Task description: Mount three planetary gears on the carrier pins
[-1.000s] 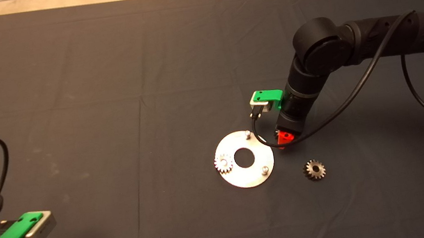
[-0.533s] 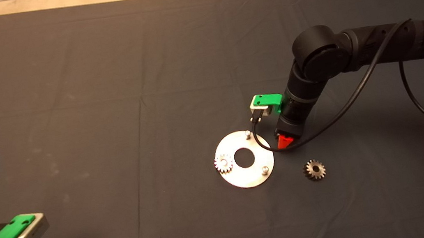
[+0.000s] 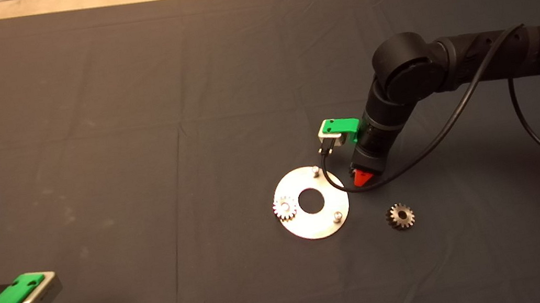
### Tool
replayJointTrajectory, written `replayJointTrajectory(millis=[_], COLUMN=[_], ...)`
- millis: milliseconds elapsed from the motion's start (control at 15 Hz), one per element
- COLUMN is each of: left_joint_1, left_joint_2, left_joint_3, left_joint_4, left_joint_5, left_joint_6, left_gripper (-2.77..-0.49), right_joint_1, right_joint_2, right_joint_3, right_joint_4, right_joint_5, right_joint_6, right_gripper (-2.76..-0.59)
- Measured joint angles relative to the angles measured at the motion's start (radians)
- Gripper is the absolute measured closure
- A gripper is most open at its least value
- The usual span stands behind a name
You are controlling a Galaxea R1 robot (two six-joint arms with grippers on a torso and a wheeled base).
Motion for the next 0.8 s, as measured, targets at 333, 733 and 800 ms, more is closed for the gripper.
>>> replayJointTrajectory(millis=[333,733,800], left_joint_1=[0.0,0.0,0.0], left_joint_2=[-0.005,-0.031,-0.035], left_joint_3=[0.0,0.001,0.002], left_joint_4=[0.0,0.0,-0.001], left_joint_5=[0.0,0.0,0.0], left_joint_6=[0.003,0.023,0.027], left_gripper=[-2.62,-2.62,-2.62], right_joint_1=[-0.001,-0.017,-0.019], right_joint_2=[0.0,-0.006,-0.006], right_joint_3=[-0.002,-0.021,-0.021], right_joint_4=[-0.009,-0.021,-0.025], right_joint_5=[0.0,0.003,0.003], right_joint_6=[0.0,-0.002,-0.003], right_gripper=[-1.67,-1.38,-1.38])
